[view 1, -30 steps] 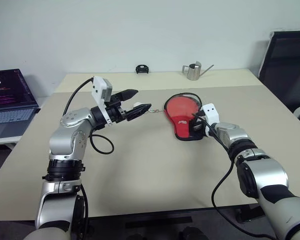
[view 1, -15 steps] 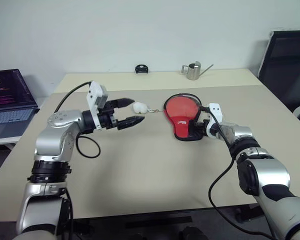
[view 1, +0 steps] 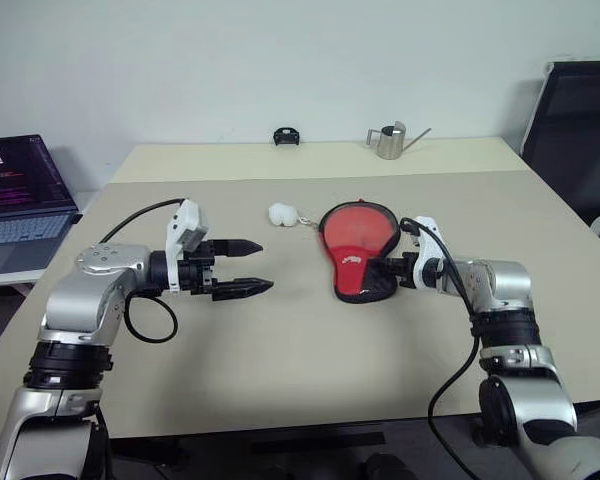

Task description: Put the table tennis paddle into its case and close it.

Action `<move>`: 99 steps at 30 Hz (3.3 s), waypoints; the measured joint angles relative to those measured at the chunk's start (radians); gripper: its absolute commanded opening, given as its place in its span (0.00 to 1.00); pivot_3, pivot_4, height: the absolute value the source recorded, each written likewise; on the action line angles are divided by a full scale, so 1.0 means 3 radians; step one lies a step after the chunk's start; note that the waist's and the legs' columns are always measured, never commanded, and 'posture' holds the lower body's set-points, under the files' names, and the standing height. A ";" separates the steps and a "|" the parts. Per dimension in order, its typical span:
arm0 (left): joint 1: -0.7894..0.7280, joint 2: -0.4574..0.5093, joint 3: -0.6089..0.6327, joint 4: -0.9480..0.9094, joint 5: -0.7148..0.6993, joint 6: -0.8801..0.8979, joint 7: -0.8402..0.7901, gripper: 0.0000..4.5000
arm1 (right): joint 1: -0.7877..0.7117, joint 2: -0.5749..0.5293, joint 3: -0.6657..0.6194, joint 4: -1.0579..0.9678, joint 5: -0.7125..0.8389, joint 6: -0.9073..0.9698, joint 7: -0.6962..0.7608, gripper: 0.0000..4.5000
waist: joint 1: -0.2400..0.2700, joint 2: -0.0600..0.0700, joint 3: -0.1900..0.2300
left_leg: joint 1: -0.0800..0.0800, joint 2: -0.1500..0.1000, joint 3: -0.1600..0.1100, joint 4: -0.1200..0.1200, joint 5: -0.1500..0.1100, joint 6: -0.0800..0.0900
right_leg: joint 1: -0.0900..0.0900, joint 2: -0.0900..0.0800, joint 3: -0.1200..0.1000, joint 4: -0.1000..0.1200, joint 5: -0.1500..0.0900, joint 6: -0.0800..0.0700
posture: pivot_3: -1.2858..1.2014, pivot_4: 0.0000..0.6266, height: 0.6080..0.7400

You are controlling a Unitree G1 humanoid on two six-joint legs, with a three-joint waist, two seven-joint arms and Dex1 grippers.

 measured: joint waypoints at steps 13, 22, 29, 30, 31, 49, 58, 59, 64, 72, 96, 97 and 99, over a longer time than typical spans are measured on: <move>0.0445 0.0239 -0.0044 -0.0563 -0.0169 0.0077 -0.0271 1.00 | 0.0729 0.0129 -0.0208 -0.1487 0.0365 0.1066 -0.0282 0.00 | 0.0066 0.0000 0.0000 | 0.0001 0.0000 -0.0001 -0.0003 -0.0001 0.0002 | 0.0000 0.0001 -0.0001 -0.0003 0.0000 0.0000 | 0.52 0.24 1.00; 0.0533 0.0298 -0.0057 -0.0774 -0.0235 0.0083 -0.0338 1.00 | 0.1272 0.0205 -0.0322 -0.2247 0.0658 0.1372 -0.0453 0.00 | 0.0095 0.0000 0.0000 | 0.0003 -0.0001 -0.0003 -0.0003 -0.0002 0.0004 | 0.0003 0.0001 -0.0002 -0.0003 0.0000 0.0000 | 0.52 0.24 1.00; 0.0541 0.0298 -0.0071 -0.0840 -0.0295 0.0140 -0.0333 1.00 | 0.1725 0.0193 -0.0357 -0.2634 0.1085 0.1363 -0.0704 0.00 | 0.0098 0.0000 0.0000 | 0.0004 -0.0001 -0.0004 -0.0003 -0.0002 0.0004 | 0.0005 0.0002 -0.0003 -0.0005 -0.0001 0.0000 | 0.52 0.24 1.00; 0.0540 0.0298 -0.0078 -0.0842 -0.0296 0.0140 -0.0333 1.00 | 0.1760 0.0192 -0.0381 -0.2659 0.1151 0.1363 -0.0744 0.00 | 0.0098 0.0000 0.0000 | 0.0004 -0.0001 -0.0004 -0.0003 -0.0002 0.0004 | 0.0005 0.0002 -0.0003 -0.0005 -0.0001 0.0000 | 0.52 0.24 1.00; 0.0541 0.0298 -0.0091 -0.0843 -0.0297 0.0140 -0.0333 1.00 | 0.1807 0.0192 -0.0407 -0.2699 0.1230 0.1363 -0.0804 0.00 | 0.0100 0.0000 0.0000 | 0.0005 -0.0001 -0.0004 -0.0003 -0.0002 0.0004 | 0.0006 0.0002 -0.0004 -0.0005 -0.0001 0.0000 | 0.52 0.24 1.00; 0.0547 0.0287 -0.0136 -0.0842 -0.0297 0.0130 -0.0332 1.00 | 0.2037 0.0139 -0.0595 -0.2729 0.2402 0.1380 -0.1797 0.00 | 0.0103 0.0000 0.0000 | 0.0005 -0.0001 -0.0005 -0.0004 -0.0002 0.0005 | 0.0008 0.0002 -0.0003 -0.0005 -0.0001 0.0000 | 0.52 0.24 1.00; 0.0545 0.0281 -0.0147 -0.0841 -0.0295 0.0126 -0.0320 1.00 | 0.1969 0.0163 -0.0588 -0.2606 0.2494 0.1394 -0.2002 0.38 | 0.0102 -0.0002 -0.0001 | 0.0008 0.0000 -0.0005 -0.0003 -0.0002 0.0005 | 0.0011 0.0004 -0.0003 -0.0003 -0.0001 0.0000 | 0.52 0.24 1.00; 0.0545 0.0281 -0.0147 -0.0842 -0.0295 0.0126 -0.0316 1.00 | 0.1986 0.0144 -0.0588 -0.2615 0.2532 0.1392 -0.1995 0.45 | 0.0106 -0.0002 -0.0001 | 0.0008 0.0000 -0.0005 -0.0003 -0.0002 0.0005 | 0.0011 0.0003 -0.0003 -0.0004 -0.0001 0.0000 | 0.52 0.24 1.00; 0.0556 0.0281 -0.0147 -0.0844 -0.0296 0.0126 -0.0275 1.00 | 0.2096 0.0077 -0.0664 -0.2728 0.2710 0.1385 -0.1952 0.80 | 0.0152 -0.0007 -0.0004 | 0.0008 0.0000 -0.0007 -0.0002 -0.0003 0.0006 | 0.0013 0.0003 -0.0005 -0.0006 -0.0001 0.0000 | 0.52 0.24 1.00; 0.0606 0.0281 -0.0147 -0.0850 -0.0297 0.0125 -0.0258 1.00 | 0.2271 -0.0208 -0.1062 -0.2763 0.2841 0.0925 -0.1686 1.00 | 0.0152 -0.0006 -0.0004 | 0.0008 -0.0001 -0.0007 -0.0001 -0.0004 0.0008 | 0.0015 0.0004 -0.0005 -0.0006 0.0000 0.0003 | 0.52 0.24 1.00; 0.0399 -0.0073 0.0082 -0.0402 0.0106 -0.0092 0.0916 1.00 | 0.1164 -0.0896 0.1036 -0.1662 0.1017 -0.1200 0.0294 1.00 | 0.0148 -0.0005 -0.0003 | 0.0003 0.0002 -0.0007 0.0002 -0.0004 0.0008 | 0.0009 0.0006 -0.0005 -0.0011 0.0001 0.0002 | 0.52 0.24 1.00; 0.0394 -0.0075 0.0085 -0.0386 0.0138 -0.0101 0.0967 1.00 | 0.1153 -0.0937 0.1129 -0.1590 0.0921 -0.1253 0.0362 1.00 | 0.0149 -0.0005 -0.0003 | 0.0003 0.0001 -0.0006 0.0002 -0.0004 0.0008 | 0.0009 0.0006 -0.0004 -0.0011 0.0001 0.0002 | 0.52 0.24 1.00; 0.0344 -0.0127 0.0085 -0.0265 0.0264 -0.0130 0.1165 1.00 | 0.1143 -0.1047 0.1333 -0.1372 0.0621 -0.1420 0.0479 1.00 | 0.0152 -0.0006 -0.0003 | 0.0004 0.0000 -0.0006 0.0004 -0.0004 0.0008 | 0.0011 0.0005 -0.0005 -0.0010 0.0001 0.0002 | 0.52 0.24 1.00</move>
